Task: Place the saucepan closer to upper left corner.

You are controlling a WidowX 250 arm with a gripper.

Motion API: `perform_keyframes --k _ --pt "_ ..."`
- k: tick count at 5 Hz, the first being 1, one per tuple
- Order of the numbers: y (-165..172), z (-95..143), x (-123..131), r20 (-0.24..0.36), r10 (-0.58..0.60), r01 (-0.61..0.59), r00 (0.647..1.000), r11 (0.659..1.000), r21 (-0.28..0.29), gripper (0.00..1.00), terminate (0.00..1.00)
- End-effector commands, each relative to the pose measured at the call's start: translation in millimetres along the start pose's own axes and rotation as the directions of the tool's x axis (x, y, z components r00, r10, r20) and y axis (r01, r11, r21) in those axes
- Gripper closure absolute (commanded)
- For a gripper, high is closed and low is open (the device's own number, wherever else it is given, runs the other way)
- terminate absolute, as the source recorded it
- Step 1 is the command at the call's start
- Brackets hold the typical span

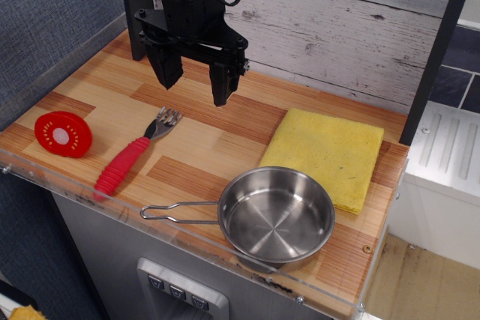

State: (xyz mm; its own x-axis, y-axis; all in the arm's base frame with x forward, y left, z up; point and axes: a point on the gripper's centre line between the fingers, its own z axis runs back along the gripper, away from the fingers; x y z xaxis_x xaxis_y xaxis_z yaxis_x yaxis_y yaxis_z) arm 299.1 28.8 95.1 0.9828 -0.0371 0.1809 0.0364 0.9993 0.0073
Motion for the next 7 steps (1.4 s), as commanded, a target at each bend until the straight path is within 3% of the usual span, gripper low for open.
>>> perform_keyframes --k 1,3,7 --pt "0 0 0 0.000 0.000 0.000 1.000 1.000 0.000 0.00 0.00" --pt "-19 -29 -30 -0.054 -0.021 0.019 0.998 0.999 -0.031 0.00 0.00" --pt "-56 -62 -39 -0.108 -0.173 0.162 0.979 0.982 -0.099 0.00 0.00"
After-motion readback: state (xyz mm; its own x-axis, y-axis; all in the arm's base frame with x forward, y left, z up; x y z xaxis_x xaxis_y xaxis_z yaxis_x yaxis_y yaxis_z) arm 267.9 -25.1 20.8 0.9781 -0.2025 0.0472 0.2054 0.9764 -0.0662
